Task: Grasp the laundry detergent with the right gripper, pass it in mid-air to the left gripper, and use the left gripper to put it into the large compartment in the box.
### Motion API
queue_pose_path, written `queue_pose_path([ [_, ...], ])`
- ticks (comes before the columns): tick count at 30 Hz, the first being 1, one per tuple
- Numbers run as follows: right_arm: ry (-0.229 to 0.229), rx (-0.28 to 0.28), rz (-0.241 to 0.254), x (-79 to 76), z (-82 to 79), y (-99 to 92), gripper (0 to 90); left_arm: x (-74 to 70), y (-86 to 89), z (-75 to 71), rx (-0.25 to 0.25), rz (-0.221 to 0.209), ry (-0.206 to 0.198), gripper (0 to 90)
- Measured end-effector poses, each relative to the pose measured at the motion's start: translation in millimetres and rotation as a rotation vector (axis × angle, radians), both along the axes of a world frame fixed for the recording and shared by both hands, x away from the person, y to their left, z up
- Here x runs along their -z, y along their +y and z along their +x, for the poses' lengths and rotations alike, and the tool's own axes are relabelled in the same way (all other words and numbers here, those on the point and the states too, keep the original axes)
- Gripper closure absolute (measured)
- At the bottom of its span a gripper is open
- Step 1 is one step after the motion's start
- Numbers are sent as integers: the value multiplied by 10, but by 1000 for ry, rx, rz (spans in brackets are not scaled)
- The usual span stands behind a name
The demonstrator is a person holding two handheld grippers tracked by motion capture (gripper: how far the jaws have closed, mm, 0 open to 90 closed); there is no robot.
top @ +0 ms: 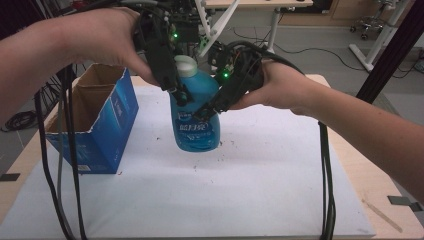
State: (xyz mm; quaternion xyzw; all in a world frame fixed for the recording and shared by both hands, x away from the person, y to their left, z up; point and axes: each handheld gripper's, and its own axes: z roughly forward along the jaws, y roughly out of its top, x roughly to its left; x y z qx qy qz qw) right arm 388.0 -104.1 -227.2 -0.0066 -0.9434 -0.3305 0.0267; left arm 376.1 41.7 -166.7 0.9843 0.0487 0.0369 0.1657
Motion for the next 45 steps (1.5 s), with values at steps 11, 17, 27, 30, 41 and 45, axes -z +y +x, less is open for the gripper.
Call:
queue_pose_path([
  [11,2,-4,-3,2,-2,2,470,11,2,2,-6,9,13,276],
  [17,2,1,-2,1,1,3,470,15,-5,-2,-5,12,22,309],
  [27,4,-5,-8,9,1,13,470,27,-26,-4,-13,9,25,309],
  [30,3,-4,-7,8,3,12,470,25,-27,-11,-14,8,25,320],
  [41,1,1,-7,7,12,3,470,23,-9,-17,-19,-16,36,374],
  [45,1,1,1,7,10,-1,468,12,4,-22,-21,-29,25,377],
])
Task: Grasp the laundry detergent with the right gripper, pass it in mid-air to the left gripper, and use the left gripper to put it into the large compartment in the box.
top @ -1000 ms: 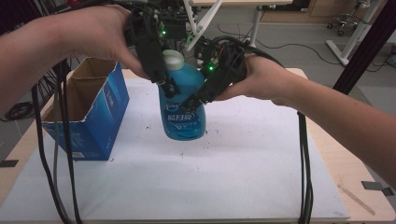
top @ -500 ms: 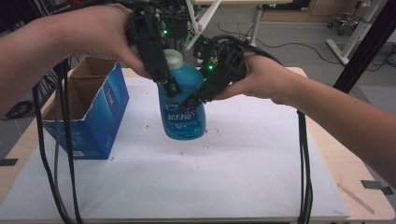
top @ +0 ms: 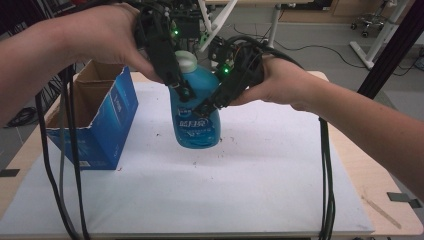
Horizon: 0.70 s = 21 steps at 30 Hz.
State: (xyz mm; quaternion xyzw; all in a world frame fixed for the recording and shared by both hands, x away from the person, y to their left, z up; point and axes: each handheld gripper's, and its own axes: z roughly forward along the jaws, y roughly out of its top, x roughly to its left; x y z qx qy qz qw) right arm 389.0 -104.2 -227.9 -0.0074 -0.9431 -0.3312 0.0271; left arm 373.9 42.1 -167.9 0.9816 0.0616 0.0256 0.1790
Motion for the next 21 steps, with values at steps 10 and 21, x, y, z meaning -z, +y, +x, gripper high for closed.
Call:
queue_pose_path([
  [10,10,-16,10,21,-7,27,440,-1,4,-10,-4,5,17,380],
  [21,28,-17,28,46,-27,-25,119,-13,42,-14,-20,9,21,380],
])
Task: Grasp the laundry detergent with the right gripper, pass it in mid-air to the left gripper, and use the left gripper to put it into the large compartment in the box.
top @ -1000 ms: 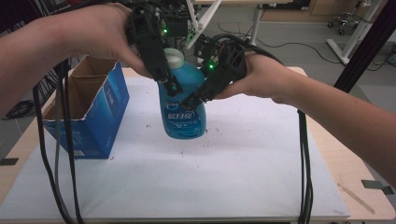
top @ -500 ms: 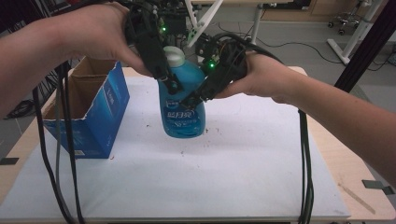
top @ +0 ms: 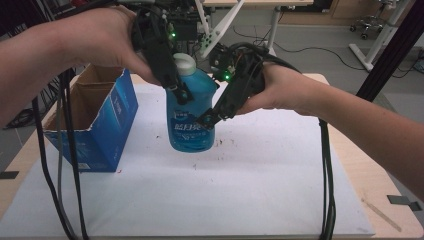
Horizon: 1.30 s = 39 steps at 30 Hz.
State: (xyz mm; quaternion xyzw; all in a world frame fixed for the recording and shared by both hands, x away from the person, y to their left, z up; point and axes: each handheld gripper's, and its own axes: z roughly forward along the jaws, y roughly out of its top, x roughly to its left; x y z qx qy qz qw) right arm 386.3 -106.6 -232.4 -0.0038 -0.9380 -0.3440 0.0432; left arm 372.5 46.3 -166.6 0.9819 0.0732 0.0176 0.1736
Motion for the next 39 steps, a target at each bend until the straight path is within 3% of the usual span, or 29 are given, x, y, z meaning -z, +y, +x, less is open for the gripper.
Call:
queue_pose_path([
  [2,-1,15,8,1,22,-54,119,-1,10,-1,-7,-5,3,380],
  [7,-6,65,-29,30,77,-185,119,1,32,-3,-18,5,13,380],
  [8,-21,106,-52,54,102,-263,119,-7,50,4,-20,3,13,380],
  [15,-63,211,-147,172,174,-585,120,-62,147,10,-50,-6,10,380],
  [20,-82,272,-211,302,202,-801,120,-196,290,14,-99,-23,-3,380],
  [27,-75,335,-232,354,254,-1030,120,-339,491,18,-199,-36,-13,380],
  [28,-64,352,-224,351,277,-1110,120,-400,579,7,-241,-41,-19,380],
  [32,-42,389,-214,359,336,-1262,120,-533,795,0,-329,-70,-35,380],
  [34,-26,414,-200,366,373,-1333,120,-566,857,4,-352,-77,-40,380],
  [35,-23,428,-192,367,390,-1366,120,-628,981,2,-406,-96,-48,380],
  [37,-21,433,-185,366,410,-1400,120,-656,1042,-4,-431,-99,-52,380],
  [38,-18,460,-177,361,442,-1459,120,-708,1164,-13,-487,-105,-57,380],
  [39,-13,470,-173,360,457,-1487,120,-734,1227,-14,-507,-105,-62,380],
])
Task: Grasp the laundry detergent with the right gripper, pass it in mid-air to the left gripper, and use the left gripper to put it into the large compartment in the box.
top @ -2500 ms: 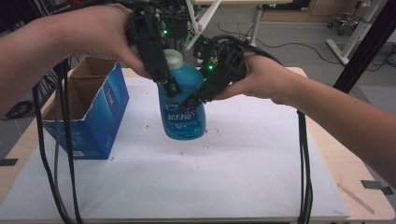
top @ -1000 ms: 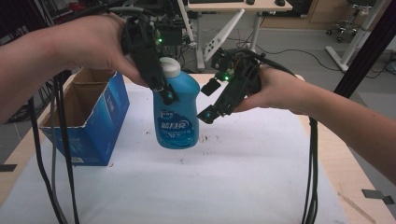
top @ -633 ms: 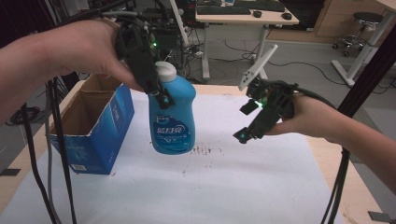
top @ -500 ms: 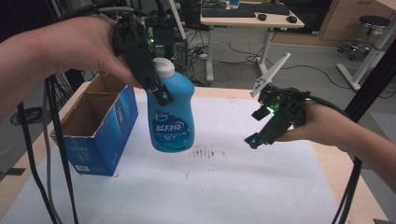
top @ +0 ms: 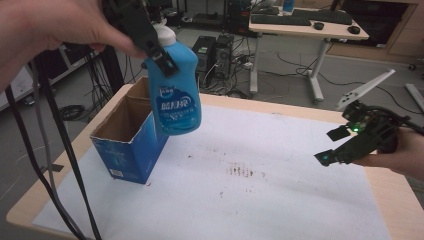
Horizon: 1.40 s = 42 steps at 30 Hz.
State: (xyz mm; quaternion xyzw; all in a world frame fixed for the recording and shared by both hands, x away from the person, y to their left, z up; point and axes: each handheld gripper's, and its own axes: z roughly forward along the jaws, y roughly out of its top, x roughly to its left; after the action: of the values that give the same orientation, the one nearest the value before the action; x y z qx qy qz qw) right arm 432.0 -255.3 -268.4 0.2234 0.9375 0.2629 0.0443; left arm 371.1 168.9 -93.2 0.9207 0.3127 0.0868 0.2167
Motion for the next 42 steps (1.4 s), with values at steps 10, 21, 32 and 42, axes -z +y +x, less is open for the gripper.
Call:
queue_pose_path([
  [10,-3,50,4,22,79,-197,120,-95,482,14,-183,30,-44,381],
  [21,0,86,0,28,86,-303,120,39,773,82,-294,63,-40,381],
  [32,-6,96,-2,15,89,-368,120,294,842,119,-310,94,-14,381],
  [42,1,111,-23,54,83,-414,120,714,895,155,-309,104,26,381],
])
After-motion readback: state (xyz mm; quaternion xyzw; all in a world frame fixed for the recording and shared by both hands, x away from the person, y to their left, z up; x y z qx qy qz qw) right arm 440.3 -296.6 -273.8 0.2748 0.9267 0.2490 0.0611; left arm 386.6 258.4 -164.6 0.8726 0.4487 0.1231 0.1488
